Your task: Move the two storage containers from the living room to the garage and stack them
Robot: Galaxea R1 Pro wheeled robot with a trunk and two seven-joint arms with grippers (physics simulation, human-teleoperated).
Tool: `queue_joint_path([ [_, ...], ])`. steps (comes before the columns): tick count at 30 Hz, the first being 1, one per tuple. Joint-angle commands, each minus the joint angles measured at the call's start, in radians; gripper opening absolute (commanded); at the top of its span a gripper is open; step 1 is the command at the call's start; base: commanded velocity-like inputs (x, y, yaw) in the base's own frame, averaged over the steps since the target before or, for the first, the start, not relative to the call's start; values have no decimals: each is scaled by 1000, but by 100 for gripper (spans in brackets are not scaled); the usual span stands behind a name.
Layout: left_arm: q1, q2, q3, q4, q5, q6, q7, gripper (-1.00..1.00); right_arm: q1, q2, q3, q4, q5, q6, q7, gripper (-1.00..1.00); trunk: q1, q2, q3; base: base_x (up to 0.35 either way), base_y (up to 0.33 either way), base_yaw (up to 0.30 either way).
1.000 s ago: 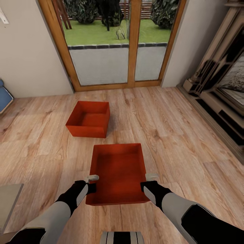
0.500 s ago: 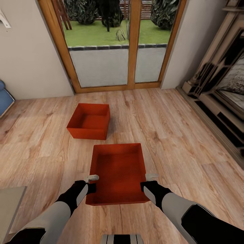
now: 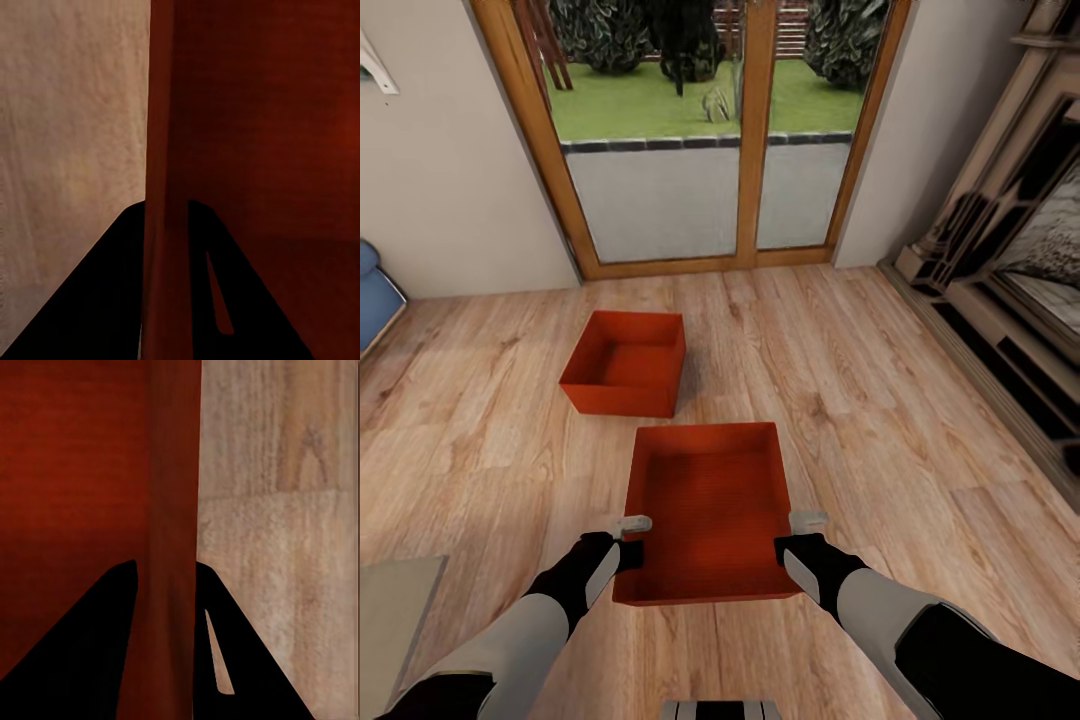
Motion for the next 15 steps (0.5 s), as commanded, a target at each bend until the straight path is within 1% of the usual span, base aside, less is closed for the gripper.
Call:
queue_joint_path([
  [1,0,0,0,0,-6,8,13,-100,-1,-1,12,-4,15,7,-6,-100,-4,7,3,0,0,0],
  [15,0,0,0,0,-6,8,13,-100,-1,-1,12,-4,15,7,-6,-100,-58,105,46,0,0,0],
])
